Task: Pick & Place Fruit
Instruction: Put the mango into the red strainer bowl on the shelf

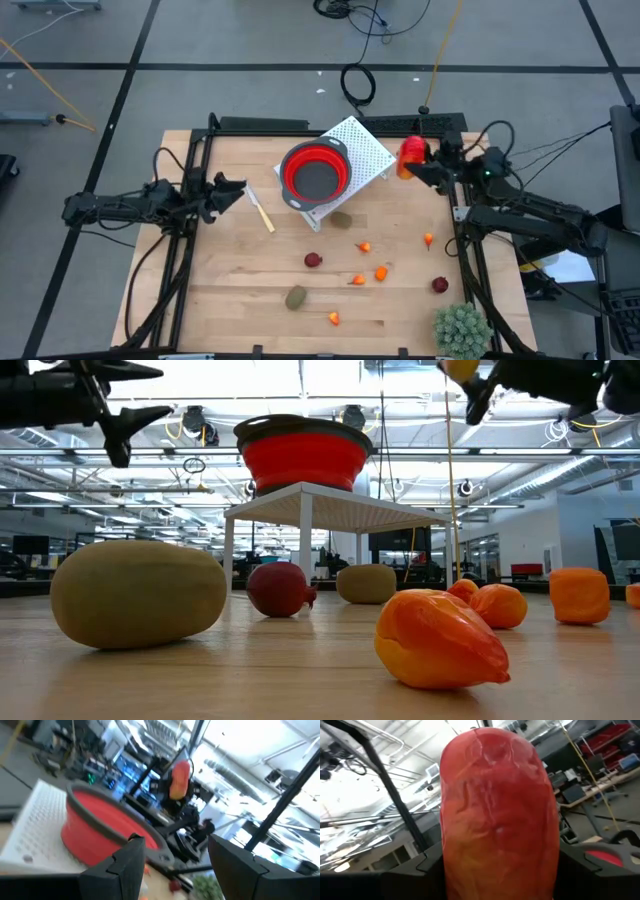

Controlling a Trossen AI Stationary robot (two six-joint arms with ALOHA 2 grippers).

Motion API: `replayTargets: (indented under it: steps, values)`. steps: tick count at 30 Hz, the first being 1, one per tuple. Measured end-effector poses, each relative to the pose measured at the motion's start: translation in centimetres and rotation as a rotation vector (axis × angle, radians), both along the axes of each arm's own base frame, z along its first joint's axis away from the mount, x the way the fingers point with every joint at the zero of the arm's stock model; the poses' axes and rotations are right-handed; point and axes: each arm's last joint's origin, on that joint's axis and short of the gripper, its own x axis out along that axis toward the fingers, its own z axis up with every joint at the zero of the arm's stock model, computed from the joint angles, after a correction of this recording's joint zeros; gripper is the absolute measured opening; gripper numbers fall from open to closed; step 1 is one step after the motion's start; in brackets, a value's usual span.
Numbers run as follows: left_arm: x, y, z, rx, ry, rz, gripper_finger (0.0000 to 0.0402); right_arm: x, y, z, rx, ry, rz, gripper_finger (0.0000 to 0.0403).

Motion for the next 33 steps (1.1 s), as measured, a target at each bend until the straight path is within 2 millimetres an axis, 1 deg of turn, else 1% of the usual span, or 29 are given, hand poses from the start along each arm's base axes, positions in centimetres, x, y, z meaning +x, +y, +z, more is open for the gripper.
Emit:
replayTargets:
  steps: [4, 7, 11, 17, 25, 28, 33]
  values:
    - [0.4, 0.1, 0.4, 0.041, -0.002, 0.034, 0.0214, 1.7, 0.1, -1.0, 0.028, 0.050, -0.034, 0.0242]
    - [1.0, 0.1, 1.1, 0.082, 0.027, 0.064, 0.0214, 2.9, 0.2, -1.8, 0.048, 0.091, -0.066, 0.0242]
    - [2.0, 0.2, 2.8, 0.153, 0.065, 0.098, 0.0214, 4.4, 0.7, -3.0, 0.064, 0.151, -0.120, 0.0242]
    - [4.3, 0.1, 5.8, 0.233, 0.123, 0.113, 0.0214, 6.1, 1.6, -4.4, 0.051, 0.226, -0.195, 0.0242]
    - [8.0, 0.1, 8.9, 0.272, 0.295, 0.097, 0.0214, 7.2, 3.1, -5.3, -0.002, 0.284, -0.320, 0.0234]
    - [9.5, 0.1, 9.6, 0.276, 0.373, 0.086, 0.0214, 7.3, 3.8, -5.4, -0.022, 0.292, -0.351, 0.0227]
    - [11.7, 0.1, 11.1, 0.279, 0.417, 0.079, 0.0214, 7.4, 4.9, -5.1, -0.072, 0.301, -0.395, 0.0229]
